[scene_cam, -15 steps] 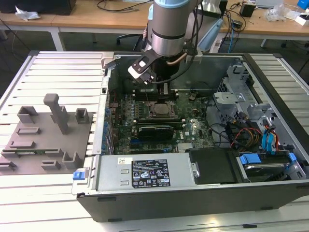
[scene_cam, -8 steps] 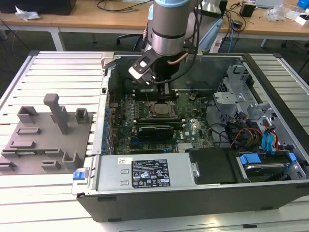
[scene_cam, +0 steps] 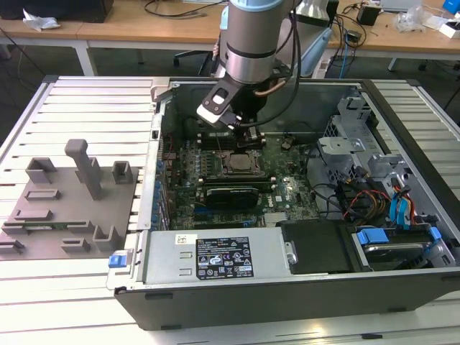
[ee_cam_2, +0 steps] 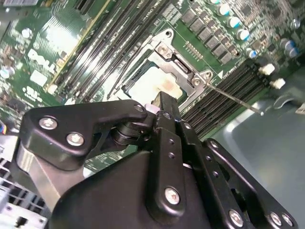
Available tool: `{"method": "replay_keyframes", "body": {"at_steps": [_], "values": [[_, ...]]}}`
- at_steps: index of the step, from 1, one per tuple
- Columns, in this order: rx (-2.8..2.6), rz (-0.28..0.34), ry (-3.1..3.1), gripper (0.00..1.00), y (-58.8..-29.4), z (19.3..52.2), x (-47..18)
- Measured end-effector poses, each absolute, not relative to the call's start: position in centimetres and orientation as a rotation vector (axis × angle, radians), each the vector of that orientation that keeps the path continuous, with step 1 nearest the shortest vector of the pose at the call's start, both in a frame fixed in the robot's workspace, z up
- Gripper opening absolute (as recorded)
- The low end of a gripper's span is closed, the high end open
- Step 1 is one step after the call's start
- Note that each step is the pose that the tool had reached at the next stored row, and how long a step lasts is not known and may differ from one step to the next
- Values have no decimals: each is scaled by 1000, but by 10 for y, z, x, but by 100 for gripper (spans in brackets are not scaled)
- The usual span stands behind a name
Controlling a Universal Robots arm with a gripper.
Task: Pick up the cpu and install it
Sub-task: 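Close the cpu cover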
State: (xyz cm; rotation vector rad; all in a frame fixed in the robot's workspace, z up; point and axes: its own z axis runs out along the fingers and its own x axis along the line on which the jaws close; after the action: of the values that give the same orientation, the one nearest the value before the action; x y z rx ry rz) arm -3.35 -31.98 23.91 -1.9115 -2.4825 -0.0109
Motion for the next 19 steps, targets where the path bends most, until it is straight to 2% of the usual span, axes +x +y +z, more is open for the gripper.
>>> {"method": "replay_keyframes", "body": {"at_steps": [19], "values": [[-1230,-7,-2880,11,-320,237,-34]]}}
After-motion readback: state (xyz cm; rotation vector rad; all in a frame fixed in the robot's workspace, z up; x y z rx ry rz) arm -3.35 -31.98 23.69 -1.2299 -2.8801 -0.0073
